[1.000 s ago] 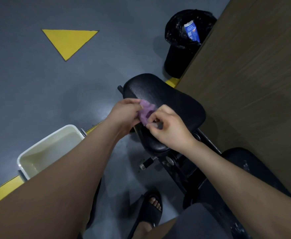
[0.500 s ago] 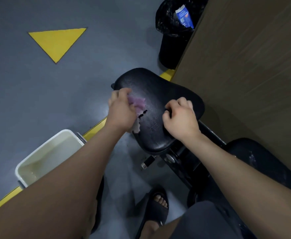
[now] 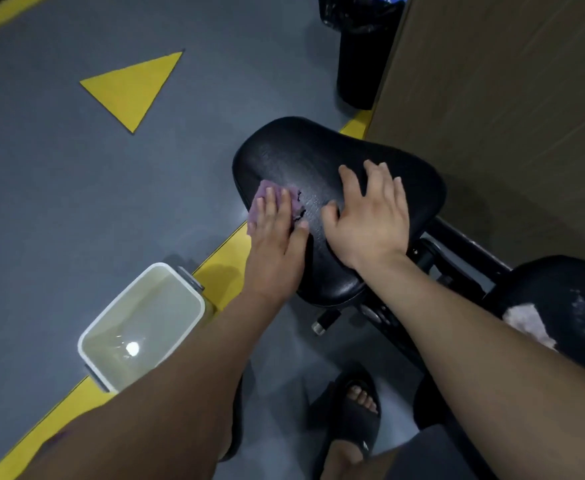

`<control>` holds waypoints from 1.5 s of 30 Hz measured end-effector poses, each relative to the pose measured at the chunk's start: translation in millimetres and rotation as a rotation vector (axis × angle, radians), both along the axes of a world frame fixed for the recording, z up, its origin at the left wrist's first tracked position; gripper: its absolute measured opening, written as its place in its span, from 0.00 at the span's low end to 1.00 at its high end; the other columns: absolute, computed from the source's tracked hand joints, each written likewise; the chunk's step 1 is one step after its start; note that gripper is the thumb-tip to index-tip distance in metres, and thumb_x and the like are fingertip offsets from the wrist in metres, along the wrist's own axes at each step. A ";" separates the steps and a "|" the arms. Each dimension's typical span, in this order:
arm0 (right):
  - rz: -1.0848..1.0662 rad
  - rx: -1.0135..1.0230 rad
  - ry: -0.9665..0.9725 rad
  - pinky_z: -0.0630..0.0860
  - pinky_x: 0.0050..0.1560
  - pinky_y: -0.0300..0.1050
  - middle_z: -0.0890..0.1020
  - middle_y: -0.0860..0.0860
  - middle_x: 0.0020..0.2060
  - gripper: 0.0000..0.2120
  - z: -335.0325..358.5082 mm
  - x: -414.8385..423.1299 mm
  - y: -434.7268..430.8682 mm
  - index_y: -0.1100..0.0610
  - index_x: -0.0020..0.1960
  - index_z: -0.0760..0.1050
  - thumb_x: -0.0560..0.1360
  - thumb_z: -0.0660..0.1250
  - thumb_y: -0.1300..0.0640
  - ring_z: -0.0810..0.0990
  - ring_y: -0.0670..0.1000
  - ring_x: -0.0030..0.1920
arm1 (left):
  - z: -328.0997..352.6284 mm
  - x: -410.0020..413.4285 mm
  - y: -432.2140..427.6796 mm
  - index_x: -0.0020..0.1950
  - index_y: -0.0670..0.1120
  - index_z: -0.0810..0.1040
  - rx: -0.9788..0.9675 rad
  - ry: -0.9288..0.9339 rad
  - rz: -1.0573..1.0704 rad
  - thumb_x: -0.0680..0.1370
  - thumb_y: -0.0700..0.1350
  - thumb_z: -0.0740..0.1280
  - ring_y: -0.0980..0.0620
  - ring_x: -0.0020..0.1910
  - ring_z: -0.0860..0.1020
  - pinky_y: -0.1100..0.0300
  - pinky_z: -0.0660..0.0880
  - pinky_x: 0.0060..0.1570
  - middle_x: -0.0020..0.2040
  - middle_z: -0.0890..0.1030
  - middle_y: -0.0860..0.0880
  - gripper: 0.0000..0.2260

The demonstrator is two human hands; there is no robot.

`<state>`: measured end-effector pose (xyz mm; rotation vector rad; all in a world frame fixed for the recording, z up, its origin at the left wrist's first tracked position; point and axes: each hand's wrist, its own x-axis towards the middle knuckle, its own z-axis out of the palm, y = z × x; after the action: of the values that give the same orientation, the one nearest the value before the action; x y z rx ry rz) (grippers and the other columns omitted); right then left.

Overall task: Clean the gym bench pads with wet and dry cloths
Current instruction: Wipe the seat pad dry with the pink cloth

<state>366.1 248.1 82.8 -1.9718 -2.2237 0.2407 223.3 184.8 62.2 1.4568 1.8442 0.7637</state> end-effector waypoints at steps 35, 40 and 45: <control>-0.058 0.179 0.085 0.53 0.80 0.58 0.71 0.59 0.74 0.28 -5.8 -2.8 -1.3 0.53 0.74 0.72 0.77 0.58 0.45 0.63 0.59 0.78 | 10.0 -60.3 89.4 0.82 0.56 0.57 0.064 0.428 -0.485 0.82 0.55 0.47 0.62 0.81 0.45 0.59 0.39 0.79 0.83 0.53 0.58 0.27; -0.062 0.191 0.106 0.53 0.79 0.58 0.71 0.59 0.74 0.28 -11.6 -2.8 1.3 0.53 0.74 0.72 0.76 0.59 0.46 0.63 0.59 0.78 | 9.6 -39.9 151.5 0.82 0.56 0.57 0.028 0.559 -0.412 0.83 0.53 0.48 0.57 0.82 0.48 0.53 0.42 0.80 0.83 0.53 0.57 0.25; -0.070 0.222 0.126 0.55 0.78 0.59 0.73 0.59 0.72 0.28 -15.5 -3.4 2.4 0.54 0.73 0.74 0.75 0.60 0.46 0.65 0.59 0.77 | 21.1 -17.2 201.7 0.78 0.58 0.67 -0.066 0.622 -0.500 0.82 0.54 0.46 0.54 0.79 0.58 0.52 0.48 0.79 0.80 0.65 0.56 0.26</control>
<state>362.7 250.6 67.3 -1.8588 -2.0046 0.1008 206.2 386.5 83.3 2.1557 1.7602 -0.0070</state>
